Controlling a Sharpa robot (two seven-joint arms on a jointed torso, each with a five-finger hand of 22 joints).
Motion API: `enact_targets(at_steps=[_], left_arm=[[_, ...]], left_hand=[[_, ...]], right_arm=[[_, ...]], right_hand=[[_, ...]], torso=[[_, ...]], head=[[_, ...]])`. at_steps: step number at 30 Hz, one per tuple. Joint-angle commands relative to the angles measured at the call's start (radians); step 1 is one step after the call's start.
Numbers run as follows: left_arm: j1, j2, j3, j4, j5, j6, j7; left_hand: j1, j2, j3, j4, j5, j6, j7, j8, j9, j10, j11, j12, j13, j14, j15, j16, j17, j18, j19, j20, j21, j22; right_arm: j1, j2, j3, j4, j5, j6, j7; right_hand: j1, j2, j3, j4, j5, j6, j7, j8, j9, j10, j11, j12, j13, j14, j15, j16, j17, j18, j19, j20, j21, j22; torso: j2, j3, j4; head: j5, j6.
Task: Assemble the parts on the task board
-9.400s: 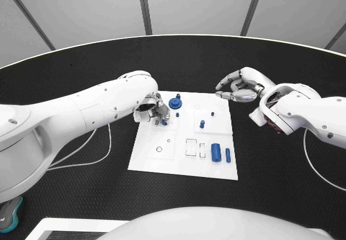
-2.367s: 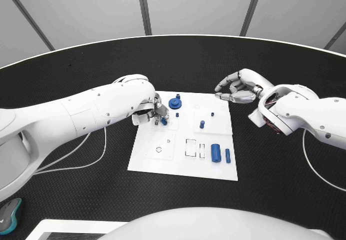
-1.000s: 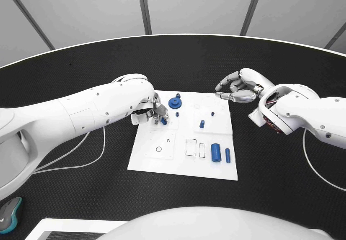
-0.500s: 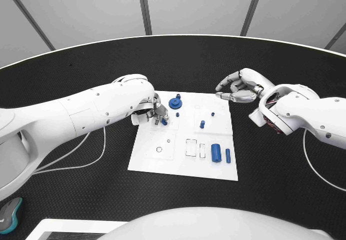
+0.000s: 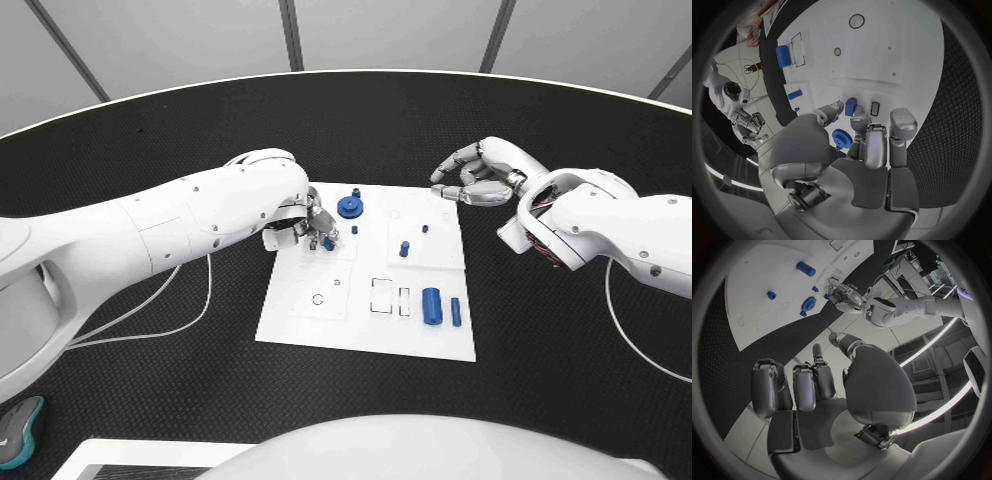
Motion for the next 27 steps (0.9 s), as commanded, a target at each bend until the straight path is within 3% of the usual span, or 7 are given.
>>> enact_targets(at_steps=[1,27], left_arm=[[0.000,0.000,0.000,-0.001,0.000,0.000,0.000],[0.000,-0.004,0.000,-0.006,0.006,-0.005,-0.004]], left_hand=[[0.001,-0.011,-0.022,0.010,-0.001,0.007,0.000,-0.001,-0.003,-0.006,0.001,-0.002,-0.002,0.071,-0.004,0.004,0.148,-0.001,0.002,-0.002,-0.005,-0.001],[0.019,0.012,-0.137,0.107,-0.001,0.012,-0.004,0.016,-0.014,-0.005,-0.002,-0.001,-0.007,0.071,-0.006,0.004,0.148,-0.001,0.005,-0.003,-0.008,-0.002]], right_arm=[[0.000,0.000,0.000,0.000,0.000,0.000,0.000],[0.000,0.000,0.000,-0.002,0.000,0.002,-0.001]], right_hand=[[-0.004,-0.005,0.006,-0.001,0.007,-0.007,0.001,0.004,-0.001,-0.002,-0.005,-0.003,0.117,0.073,-0.008,-0.006,0.131,0.012,0.027,-0.008,-0.007,0.121],[-0.004,-0.005,0.006,-0.001,0.007,-0.007,0.001,0.004,-0.001,-0.002,-0.005,-0.003,0.117,0.073,-0.008,-0.006,0.131,0.012,0.027,-0.008,-0.007,0.121]], torso=[[0.000,-0.0003,0.0004],[0.001,-0.0014,0.0006]], head=[[0.000,0.000],[0.000,0.003]])
